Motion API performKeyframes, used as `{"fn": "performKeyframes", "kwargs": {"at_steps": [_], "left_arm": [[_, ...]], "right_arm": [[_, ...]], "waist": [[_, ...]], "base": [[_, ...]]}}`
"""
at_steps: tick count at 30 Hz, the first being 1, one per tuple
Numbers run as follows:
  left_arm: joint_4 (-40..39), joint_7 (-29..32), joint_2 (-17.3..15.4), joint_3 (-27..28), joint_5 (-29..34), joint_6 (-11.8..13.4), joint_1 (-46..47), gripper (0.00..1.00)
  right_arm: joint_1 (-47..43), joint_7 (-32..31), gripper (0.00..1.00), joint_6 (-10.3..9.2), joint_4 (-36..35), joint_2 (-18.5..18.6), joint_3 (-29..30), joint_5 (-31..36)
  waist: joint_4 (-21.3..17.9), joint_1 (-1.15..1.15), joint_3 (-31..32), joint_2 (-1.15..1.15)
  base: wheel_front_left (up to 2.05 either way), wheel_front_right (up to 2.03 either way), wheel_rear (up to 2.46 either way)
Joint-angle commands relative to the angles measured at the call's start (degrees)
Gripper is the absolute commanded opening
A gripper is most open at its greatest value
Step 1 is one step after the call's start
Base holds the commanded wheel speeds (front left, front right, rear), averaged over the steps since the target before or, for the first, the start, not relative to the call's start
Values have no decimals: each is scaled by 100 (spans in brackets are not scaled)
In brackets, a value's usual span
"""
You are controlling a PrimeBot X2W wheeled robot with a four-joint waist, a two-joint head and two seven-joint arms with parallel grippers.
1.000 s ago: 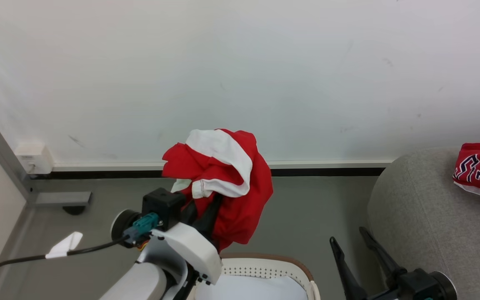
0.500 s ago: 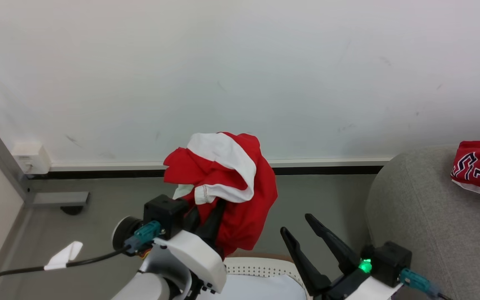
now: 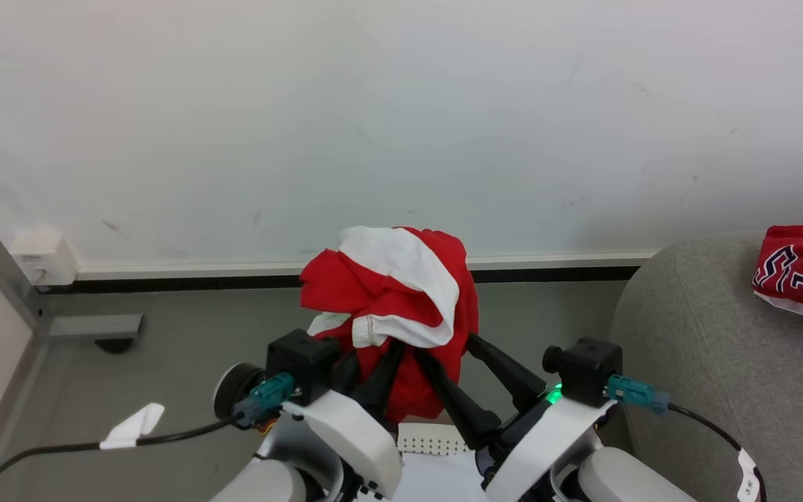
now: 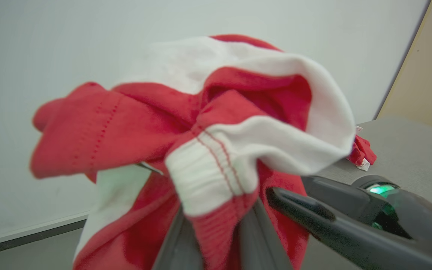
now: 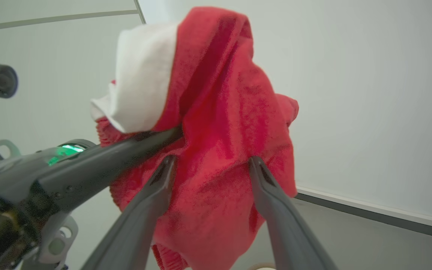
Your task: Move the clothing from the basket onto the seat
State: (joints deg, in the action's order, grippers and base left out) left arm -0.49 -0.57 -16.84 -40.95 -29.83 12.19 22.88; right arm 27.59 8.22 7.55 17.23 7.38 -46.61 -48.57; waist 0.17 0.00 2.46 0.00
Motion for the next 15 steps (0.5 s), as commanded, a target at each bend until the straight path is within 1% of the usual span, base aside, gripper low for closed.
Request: {"fn": "performKeyframes", "kwargs": {"at_steps": [1, 4, 5, 6, 9, 14, 15], "left_arm": [[-20, 10, 11, 8, -29, -10, 48, 0], [-11, 33, 49, -39, -54, -42, 86, 0], [2, 34, 54, -49, -57, -49, 95, 0], [13, 37, 65, -63, -73, -56, 98, 0], [44, 44, 72, -80, -86, -73, 111, 0], [120, 55, 5, -77, -54, -16, 80, 0], [132, 47, -3, -77, -50, -4, 65, 5]], "right_arm": [[86, 30, 100, -13, 58, -53, -37, -32], [311, 146, 99, -13, 431, -162, -140, -103], [369, 219, 42, -13, 570, -197, -137, -135], [418, 291, 0, -14, 677, -244, -132, -192], [556, 445, 0, -13, 868, -323, -212, -331], [656, 627, 0, -13, 1035, -321, -229, -426], [654, 652, 0, -13, 1053, -306, -215, -443]], "waist": [[2, 0, -8, 0], [21, 0, -26, 0], [28, 0, -29, 0], [38, 0, -32, 0], [75, 0, -38, 0], [107, 0, -46, 0], [110, 0, -46, 0]], "base": [[0, 0, 0], [0, 0, 0], [0, 0, 0], [0, 0, 0], [0, 0, 0], [0, 0, 0], [0, 0, 0]]}}
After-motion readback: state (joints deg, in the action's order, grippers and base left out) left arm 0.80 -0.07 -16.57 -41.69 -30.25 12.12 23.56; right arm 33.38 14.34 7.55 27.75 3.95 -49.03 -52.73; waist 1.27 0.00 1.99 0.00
